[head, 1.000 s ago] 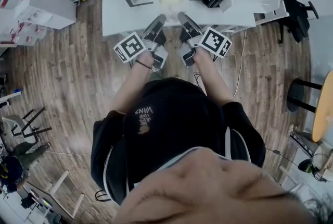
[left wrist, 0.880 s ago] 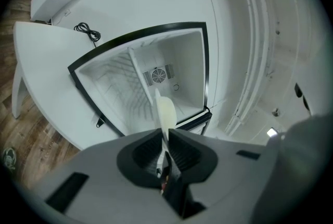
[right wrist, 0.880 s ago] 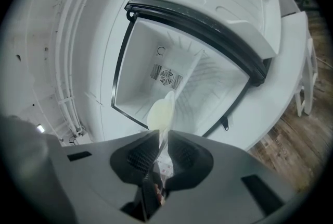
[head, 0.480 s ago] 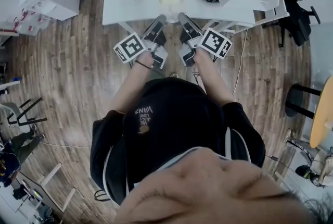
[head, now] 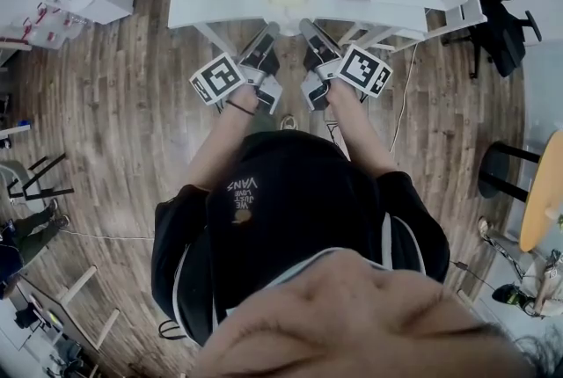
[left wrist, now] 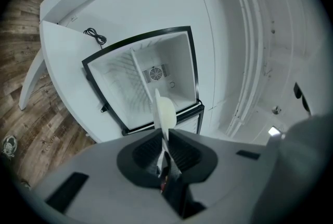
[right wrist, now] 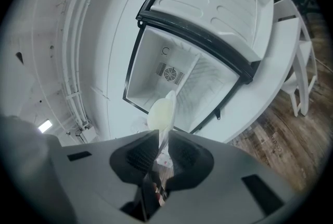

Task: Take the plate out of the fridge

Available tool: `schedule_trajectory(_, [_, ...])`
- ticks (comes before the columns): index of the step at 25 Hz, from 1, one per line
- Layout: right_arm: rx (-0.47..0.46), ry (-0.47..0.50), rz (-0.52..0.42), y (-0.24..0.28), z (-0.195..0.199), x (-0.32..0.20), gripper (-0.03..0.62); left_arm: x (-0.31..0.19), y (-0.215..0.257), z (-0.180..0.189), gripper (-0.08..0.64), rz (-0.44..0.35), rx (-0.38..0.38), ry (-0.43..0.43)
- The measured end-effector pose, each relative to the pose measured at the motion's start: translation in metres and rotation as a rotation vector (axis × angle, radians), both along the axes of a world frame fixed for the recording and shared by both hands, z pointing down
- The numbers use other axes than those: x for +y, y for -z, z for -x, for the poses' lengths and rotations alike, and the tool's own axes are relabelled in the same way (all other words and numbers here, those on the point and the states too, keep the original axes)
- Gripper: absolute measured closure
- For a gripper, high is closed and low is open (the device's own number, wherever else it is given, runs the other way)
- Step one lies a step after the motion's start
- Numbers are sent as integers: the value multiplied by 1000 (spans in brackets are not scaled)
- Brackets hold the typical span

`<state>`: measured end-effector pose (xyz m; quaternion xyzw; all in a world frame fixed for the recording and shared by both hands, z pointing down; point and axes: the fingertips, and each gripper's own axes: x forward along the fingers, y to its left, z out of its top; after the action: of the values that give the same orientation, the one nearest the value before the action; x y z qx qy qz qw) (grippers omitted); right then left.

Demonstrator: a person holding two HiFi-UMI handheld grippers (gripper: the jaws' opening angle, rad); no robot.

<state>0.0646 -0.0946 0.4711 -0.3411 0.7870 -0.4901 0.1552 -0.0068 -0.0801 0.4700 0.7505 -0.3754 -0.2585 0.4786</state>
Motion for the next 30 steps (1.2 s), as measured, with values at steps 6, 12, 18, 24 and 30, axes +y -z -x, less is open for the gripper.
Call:
schedule_trajectory(6, [-2,3,-9,0,-6,12,531,12,0,-7,514,-1,-2,3])
schedule_trajectory(12, [-3,-7,-2,-1,-3,15,531,14,-1,-4,514,4,-4,-11])
schedule_trajectory(18, [-1,-28,10,-2,9,15,529,12,-1,9,514,17,-5,-35])
schedule_trajectory(24, [0,-56,12,-1,21,16,529,11,1,22,514,19,-2,-62])
schedule_trajectory(30, [7,-74,5,-1,26,26,529,19,0,26,514,14,10,-77])
